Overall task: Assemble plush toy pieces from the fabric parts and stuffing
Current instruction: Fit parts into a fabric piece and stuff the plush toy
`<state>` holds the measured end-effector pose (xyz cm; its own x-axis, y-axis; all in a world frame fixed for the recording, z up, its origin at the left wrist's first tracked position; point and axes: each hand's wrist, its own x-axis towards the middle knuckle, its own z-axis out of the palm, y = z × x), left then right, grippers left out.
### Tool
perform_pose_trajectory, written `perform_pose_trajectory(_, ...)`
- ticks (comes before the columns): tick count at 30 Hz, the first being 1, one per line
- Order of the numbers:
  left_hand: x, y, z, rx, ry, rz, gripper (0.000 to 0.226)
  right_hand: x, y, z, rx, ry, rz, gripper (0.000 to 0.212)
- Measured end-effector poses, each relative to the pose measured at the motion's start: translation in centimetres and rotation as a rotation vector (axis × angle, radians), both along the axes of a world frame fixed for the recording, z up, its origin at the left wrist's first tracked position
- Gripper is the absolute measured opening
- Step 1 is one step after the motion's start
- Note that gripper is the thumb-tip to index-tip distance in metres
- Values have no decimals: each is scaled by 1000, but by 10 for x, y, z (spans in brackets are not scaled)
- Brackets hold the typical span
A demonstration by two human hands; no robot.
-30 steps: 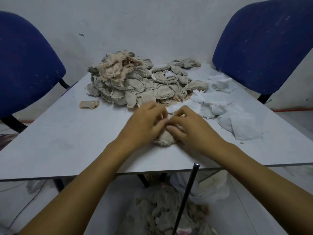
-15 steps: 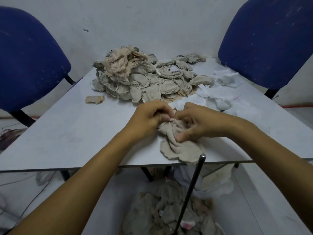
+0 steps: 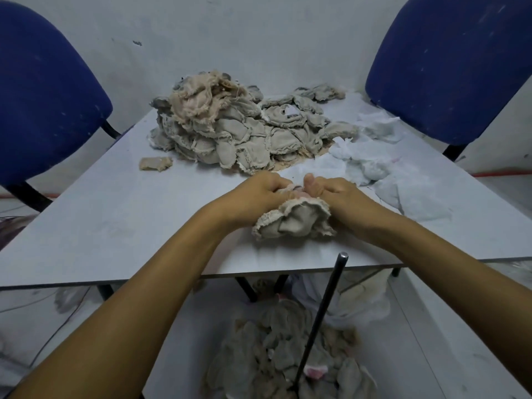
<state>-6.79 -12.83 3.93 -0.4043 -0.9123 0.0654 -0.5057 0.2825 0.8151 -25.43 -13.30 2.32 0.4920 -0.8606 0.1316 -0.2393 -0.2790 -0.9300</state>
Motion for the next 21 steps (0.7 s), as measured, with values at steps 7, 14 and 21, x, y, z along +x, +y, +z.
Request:
perform_pose_trajectory(7,-23,12,-10,-259,159,211,55,-10,16,9,-173,164,82,38)
perform_pose_trajectory(14,-10,31,5,-277,-157,-111,46,-28,30,14,-281,188,-98,19)
perform_pose_trajectory(21,-13,67,17,-1099,-204,-64,19,-46,73,35,-823,295,-25,19)
